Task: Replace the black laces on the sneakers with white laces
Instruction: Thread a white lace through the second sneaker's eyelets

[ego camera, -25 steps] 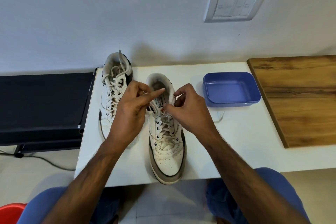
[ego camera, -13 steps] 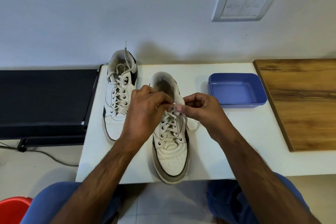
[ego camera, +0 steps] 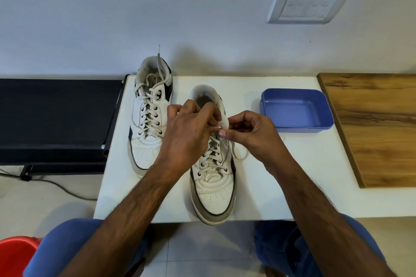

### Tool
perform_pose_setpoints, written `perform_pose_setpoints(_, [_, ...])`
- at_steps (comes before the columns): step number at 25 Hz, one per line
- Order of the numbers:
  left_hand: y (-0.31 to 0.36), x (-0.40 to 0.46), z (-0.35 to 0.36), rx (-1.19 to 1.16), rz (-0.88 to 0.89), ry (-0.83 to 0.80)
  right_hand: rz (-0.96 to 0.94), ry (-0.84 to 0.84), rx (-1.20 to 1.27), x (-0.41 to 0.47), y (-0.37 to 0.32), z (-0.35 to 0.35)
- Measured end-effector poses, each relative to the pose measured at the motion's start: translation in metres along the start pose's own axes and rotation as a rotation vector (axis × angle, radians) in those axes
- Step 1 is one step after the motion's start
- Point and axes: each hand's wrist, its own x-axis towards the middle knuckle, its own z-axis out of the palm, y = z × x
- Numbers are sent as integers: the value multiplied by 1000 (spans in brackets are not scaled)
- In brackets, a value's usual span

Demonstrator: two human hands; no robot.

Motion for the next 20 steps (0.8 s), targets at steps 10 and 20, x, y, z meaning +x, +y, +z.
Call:
perform_pose_setpoints(10, [-4, 3, -1, 53, 70, -87, -82, 76, -103, -1, -5, -3])
perform_pose_setpoints(20, [-3, 2, 8, -17, -34, -155, -105, 77, -142, -2, -6, -1])
